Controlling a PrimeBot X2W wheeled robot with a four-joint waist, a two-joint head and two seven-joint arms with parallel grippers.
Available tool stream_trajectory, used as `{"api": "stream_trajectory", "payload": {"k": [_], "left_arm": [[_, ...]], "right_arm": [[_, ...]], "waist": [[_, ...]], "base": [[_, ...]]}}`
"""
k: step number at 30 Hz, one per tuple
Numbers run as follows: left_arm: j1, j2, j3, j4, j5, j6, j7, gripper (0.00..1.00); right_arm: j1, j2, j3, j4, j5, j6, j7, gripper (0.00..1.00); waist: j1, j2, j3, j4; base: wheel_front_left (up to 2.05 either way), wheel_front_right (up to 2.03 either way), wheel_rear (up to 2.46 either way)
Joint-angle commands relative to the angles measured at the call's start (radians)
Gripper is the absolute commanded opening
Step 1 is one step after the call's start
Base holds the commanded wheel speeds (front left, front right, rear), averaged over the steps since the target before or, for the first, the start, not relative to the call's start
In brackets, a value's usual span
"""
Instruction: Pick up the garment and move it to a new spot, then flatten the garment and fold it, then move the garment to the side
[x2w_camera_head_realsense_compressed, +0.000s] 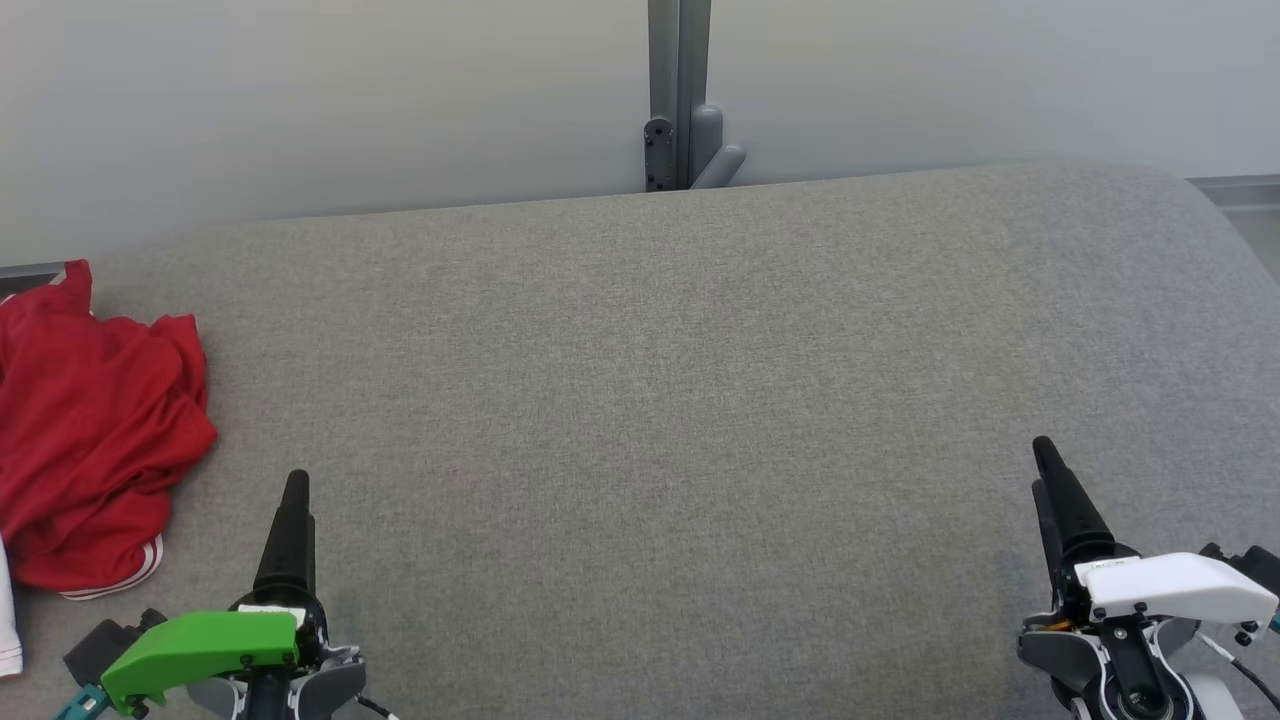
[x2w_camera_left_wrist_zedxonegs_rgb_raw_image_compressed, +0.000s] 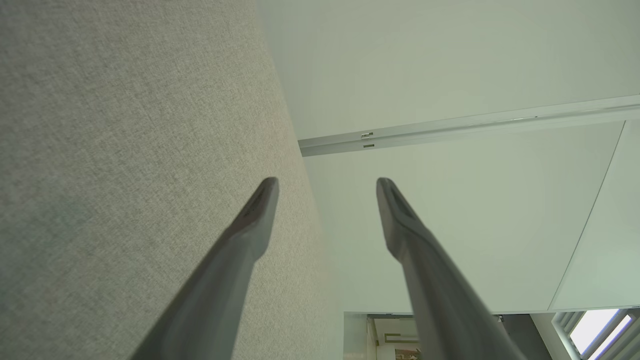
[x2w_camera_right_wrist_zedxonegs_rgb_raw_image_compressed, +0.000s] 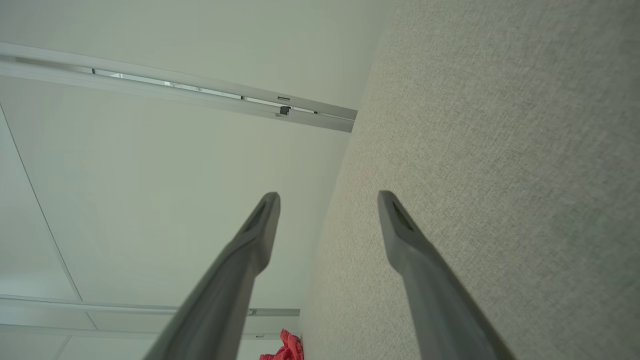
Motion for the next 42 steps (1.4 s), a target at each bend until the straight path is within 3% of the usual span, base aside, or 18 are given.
{"api": "stream_trajectory", "payload": {"k": [1, 18, 27, 42], "left_arm": [[-0.006, 0.015, -0.005, -0.022, 0.055, 0.009, -0.014, 1.00], [0.008, 0.055, -0.063, -0.031, 0.426, 0.042, -0.074, 1.00], [0.020, 0.066, -0.094, -0.040, 0.632, 0.062, -0.104, 1.00], [0.061, 0.063, -0.080, -0.030, 0.846, 0.060, -0.148, 1.00]], "right_arm": [[-0.006, -0.007, 0.007, -0.030, -0.065, 0.000, -0.016, 1.00], [0.000, -0.044, 0.053, -0.094, -0.503, 0.000, -0.081, 1.00], [0.009, -0.064, 0.093, -0.104, -0.662, 0.000, -0.113, 1.00], [0.025, -0.064, 0.124, -0.097, -0.861, 0.001, -0.160, 1.00]], "waist": [[0.0000, 0.0009, -0.001, 0.000], [0.0000, 0.0016, -0.005, 0.003], [0.0000, 0.0020, -0.011, 0.006], [0.0000, 0.0026, -0.014, 0.006]], "base": [[0.00, 0.00, 0.00], [0.00, 0.00, 0.00], [0.00, 0.00, 0.00], [0.00, 0.00, 0.00]]}}
